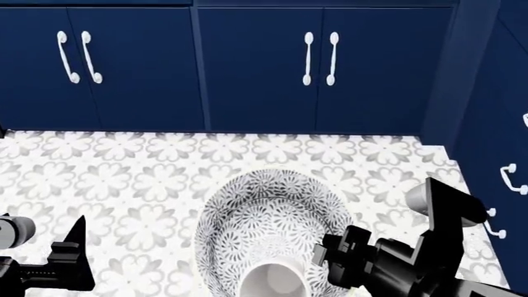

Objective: Place the cup inside the bowl on the dining table and move the bowl to any counter.

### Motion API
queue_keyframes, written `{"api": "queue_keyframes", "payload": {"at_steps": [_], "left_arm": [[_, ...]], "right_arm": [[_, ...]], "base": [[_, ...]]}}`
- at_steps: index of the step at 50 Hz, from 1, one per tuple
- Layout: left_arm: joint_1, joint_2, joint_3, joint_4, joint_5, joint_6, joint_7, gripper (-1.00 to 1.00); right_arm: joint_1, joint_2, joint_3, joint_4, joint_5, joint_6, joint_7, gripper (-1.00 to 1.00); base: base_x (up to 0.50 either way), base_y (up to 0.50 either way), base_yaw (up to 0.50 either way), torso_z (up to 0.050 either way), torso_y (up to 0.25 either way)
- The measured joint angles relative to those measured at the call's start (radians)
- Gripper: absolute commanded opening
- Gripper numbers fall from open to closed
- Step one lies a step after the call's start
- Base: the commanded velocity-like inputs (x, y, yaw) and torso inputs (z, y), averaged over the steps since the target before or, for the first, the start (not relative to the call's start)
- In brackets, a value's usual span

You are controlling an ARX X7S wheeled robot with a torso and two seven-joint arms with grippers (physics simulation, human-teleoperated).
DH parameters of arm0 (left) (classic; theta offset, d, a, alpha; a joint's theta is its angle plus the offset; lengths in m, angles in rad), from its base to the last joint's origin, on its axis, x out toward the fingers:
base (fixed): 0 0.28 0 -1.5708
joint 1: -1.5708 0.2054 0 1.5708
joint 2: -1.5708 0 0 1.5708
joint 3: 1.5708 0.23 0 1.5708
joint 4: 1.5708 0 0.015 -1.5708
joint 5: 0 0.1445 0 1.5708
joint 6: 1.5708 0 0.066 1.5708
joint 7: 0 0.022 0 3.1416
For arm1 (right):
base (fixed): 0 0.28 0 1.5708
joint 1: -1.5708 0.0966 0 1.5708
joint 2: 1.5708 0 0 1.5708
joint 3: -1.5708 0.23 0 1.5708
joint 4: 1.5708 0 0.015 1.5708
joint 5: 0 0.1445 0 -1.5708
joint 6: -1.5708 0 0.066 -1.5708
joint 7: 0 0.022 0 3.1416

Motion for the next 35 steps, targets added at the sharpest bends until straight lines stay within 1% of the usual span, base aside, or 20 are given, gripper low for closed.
{"api": "queue_keyframes", "payload": {"at_steps": [35], "left_arm": [[0.006,0.006,0.007,-0.026,0.012,0.025,0.008,1.00]], "right_arm": [[-0.002,0.004,-0.006,-0.011,0.008,-0.002,-0.003,-1.00]], "base": [[0.50,0.00,0.00,0.000,0.001]]}}
